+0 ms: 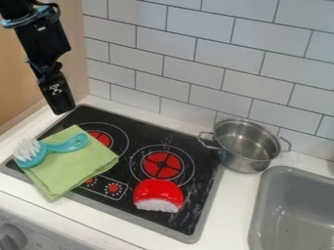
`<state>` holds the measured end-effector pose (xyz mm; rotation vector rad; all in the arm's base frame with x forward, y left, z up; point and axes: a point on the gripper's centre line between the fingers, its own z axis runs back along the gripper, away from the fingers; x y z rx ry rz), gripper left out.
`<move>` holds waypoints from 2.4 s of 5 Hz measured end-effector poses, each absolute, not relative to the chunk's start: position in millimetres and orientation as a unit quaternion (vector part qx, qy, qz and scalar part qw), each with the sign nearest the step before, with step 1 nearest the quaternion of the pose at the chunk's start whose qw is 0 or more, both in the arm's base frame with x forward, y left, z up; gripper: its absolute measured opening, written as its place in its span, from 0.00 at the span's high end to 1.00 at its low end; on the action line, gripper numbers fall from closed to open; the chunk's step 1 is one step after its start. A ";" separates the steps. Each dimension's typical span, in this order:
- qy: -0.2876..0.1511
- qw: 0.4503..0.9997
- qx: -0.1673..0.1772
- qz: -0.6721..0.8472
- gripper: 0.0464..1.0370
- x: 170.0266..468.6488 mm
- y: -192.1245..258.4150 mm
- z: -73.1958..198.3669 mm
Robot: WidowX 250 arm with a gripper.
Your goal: Move the silver pot on the upper left side of the stove
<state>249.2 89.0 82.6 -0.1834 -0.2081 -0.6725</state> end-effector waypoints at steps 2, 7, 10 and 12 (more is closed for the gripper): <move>-0.067 0.946 -0.119 -0.294 0.04 234.3 63.6 59.1; -0.123 0.982 -0.120 -0.084 0.04 271.6 -35.8 67.6; -0.129 0.988 -0.082 -0.009 0.04 306.4 -99.3 50.0; -0.127 0.990 -0.058 0.000 0.04 322.6 -105.8 34.2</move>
